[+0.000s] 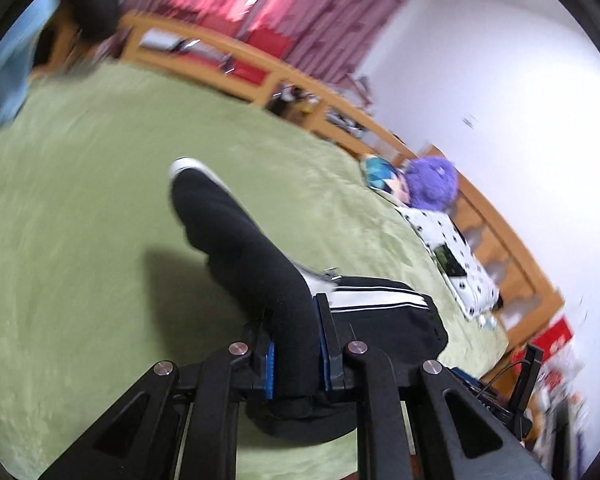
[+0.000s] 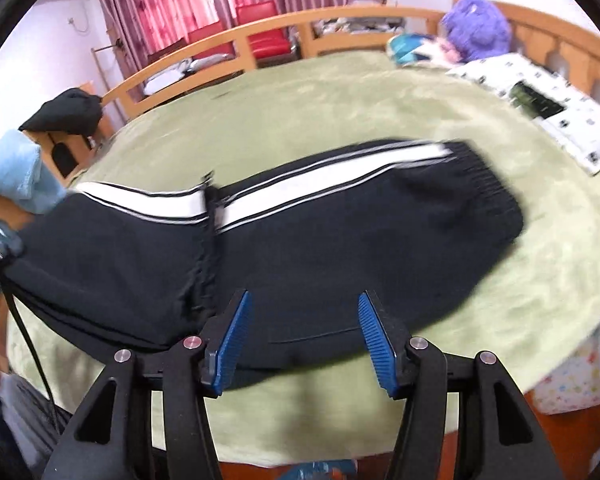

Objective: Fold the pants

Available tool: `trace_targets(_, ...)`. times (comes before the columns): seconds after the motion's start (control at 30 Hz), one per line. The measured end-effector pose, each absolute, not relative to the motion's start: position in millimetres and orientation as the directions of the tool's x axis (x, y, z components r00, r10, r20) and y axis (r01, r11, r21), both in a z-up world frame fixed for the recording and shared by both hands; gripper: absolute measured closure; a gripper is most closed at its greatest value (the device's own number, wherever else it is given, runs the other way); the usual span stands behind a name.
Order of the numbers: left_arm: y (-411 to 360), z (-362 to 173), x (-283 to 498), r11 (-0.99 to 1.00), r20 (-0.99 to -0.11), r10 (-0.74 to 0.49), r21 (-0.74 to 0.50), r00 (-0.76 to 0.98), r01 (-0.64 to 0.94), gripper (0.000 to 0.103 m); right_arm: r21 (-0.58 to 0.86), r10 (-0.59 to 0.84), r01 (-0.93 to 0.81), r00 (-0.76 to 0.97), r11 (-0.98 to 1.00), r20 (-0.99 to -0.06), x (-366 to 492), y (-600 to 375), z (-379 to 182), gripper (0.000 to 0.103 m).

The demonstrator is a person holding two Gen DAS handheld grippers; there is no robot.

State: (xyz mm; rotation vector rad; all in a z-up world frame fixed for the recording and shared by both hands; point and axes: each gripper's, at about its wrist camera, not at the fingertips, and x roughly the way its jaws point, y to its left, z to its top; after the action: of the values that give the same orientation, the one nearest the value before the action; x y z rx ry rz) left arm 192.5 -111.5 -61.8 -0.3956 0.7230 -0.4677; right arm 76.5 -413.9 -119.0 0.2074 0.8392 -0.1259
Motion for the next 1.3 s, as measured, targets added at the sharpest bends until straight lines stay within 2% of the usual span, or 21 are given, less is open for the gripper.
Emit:
trace_targets(0.1,-170,-29,190,0.829,-0.511,-0.549,-0.434,0.662,0.353,0.088,0.121,-0.084,0.252,0.673,0.960,-0.735,58,-452,-112,0.047)
trace_targets(0.27,-292,1,196,0.774,-0.473,-0.633,-0.414,0.613,0.480,0.088,0.172,-0.135,0.384,0.652,0.907,-0.746,9,-523,-115,0.047)
trace_targets(0.47,-429,-20,206,0.666,-0.451,-0.745,-0.466,0.491,0.582,0.087,0.179,-0.177,0.504,0.579,0.845,-0.796,-39,-577,-136,0.047)
trace_targets(0.57,-469,-57,216,0.619,-0.506,-0.780,-0.537,0.368,0.573,0.072,0.150,-0.186,0.520,0.538,0.841,-0.822,-46,-588,-149,0.047)
trace_targets(0.63,-465,-74,215,0.611,-0.511,-0.786,-0.561,0.348,0.558,0.053,0.131,-0.190,0.520,0.519,0.844,-0.833,-46,-596,-157,0.047)
trace_targets(0.7,-450,-78,211,0.645,-0.514,-0.759,-0.510,0.399,0.569,0.041,0.141,-0.176,0.504,0.530,0.852,-0.830,-39,-599,-161,0.047)
trace_targets(0.73,-439,-79,211,0.661,-0.519,-0.745,-0.488,0.419,0.571,0.038,0.149,-0.173,0.497,0.543,0.855,-0.822,-34,-601,-160,0.047)
trace_targets(0.8,-423,-85,219,0.699,-0.547,-0.707,-0.450,0.448,0.555,0.037,0.172,-0.166,0.480,0.583,0.860,-0.795,-21,-605,-155,0.047)
trace_targets(0.87,-396,-98,227,0.779,-0.623,-0.614,-0.380,0.485,0.498,0.036,0.207,-0.138,0.437,0.636,0.876,-0.759,2,-604,-147,0.047)
trace_targets(0.93,-374,-113,235,0.824,-0.663,-0.554,-0.346,0.504,0.449,0.035,0.221,-0.117,0.392,0.677,0.893,-0.726,26,-602,-141,0.047)
trace_targets(1.03,-340,-140,241,0.866,-0.719,-0.492,-0.350,0.491,0.357,0.035,0.224,-0.096,0.341,0.714,0.913,-0.693,68,-600,-137,0.047)
trace_targets(1.1,-326,-157,244,0.870,-0.738,-0.490,-0.381,0.464,0.312,0.035,0.204,-0.100,0.332,0.706,0.921,-0.701,92,-600,-148,0.047)
trace_targets(1.2,-319,-188,239,0.839,-0.747,-0.544,-0.473,0.382,0.269,0.034,0.164,-0.070,0.318,0.612,0.934,-0.788,113,-597,-189,0.049)
trace_targets(1.3,-329,-217,223,0.806,-0.742,-0.591,-0.524,0.316,0.277,0.032,0.209,-0.056,0.344,0.624,0.915,-0.779,102,-606,-201,0.038)
